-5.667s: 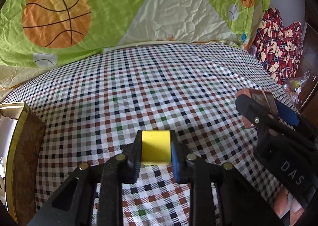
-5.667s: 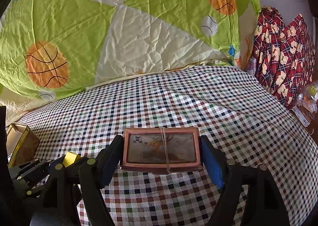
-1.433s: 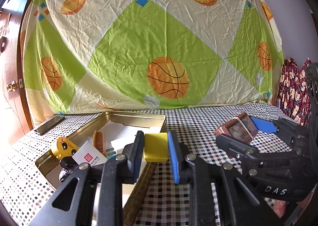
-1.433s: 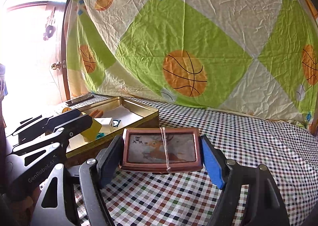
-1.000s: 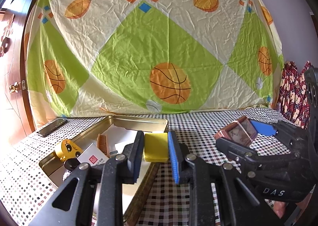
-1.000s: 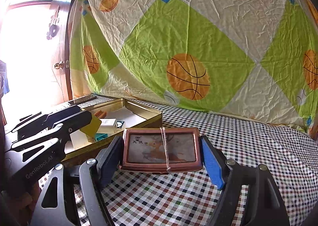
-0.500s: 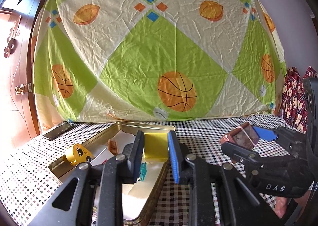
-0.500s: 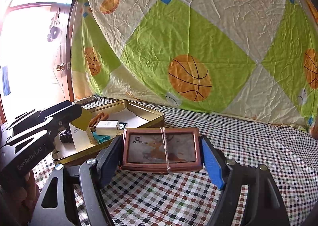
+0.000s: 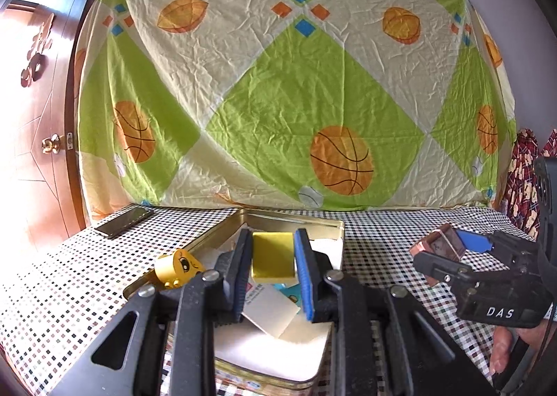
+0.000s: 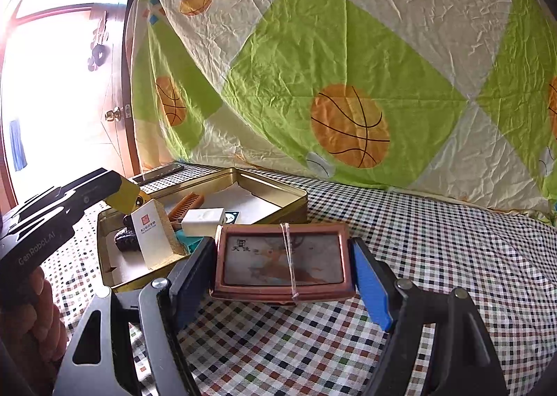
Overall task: Organize rigid objects
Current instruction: 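Lower the yellow cube and framed photo into the tin and open both tools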
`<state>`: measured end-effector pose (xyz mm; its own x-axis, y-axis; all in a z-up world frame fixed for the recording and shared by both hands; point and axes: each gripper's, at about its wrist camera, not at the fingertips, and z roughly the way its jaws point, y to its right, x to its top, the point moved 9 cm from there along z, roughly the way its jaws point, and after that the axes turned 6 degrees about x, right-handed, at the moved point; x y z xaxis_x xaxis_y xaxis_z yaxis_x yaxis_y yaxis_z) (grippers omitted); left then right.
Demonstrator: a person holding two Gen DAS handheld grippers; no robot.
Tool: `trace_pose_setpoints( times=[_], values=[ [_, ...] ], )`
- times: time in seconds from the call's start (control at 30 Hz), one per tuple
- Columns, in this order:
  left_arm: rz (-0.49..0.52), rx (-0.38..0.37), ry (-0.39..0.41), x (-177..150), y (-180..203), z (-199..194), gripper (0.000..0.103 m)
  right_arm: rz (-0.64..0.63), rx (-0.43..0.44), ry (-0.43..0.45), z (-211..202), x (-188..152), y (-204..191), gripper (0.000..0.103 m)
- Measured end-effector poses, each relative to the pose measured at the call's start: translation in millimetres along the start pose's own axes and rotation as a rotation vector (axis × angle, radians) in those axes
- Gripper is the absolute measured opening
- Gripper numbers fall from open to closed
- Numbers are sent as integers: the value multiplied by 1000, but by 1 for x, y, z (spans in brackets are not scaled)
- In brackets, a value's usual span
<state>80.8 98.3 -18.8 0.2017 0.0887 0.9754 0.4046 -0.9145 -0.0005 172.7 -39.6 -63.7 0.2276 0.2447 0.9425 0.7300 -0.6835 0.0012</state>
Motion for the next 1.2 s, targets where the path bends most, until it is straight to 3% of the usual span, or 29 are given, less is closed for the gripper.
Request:
trace_pose_setpoints(
  times=[0.2, 0.5, 0.87, 1.2],
  values=[
    [-4, 28, -60, 5, -28, 18, 24, -9, 64, -24, 21, 24, -29, 78],
    [-6, -22, -233, -5, -47, 61, 24, 9, 141, -89, 73, 46, -70, 78],
    [4, -50, -355, -28, -52, 83, 24, 24, 129, -213, 133, 35, -84, 78],
    [62, -78, -402, -40, -36, 90, 25, 59, 159, -242, 141, 23, -83, 78]
  ],
)
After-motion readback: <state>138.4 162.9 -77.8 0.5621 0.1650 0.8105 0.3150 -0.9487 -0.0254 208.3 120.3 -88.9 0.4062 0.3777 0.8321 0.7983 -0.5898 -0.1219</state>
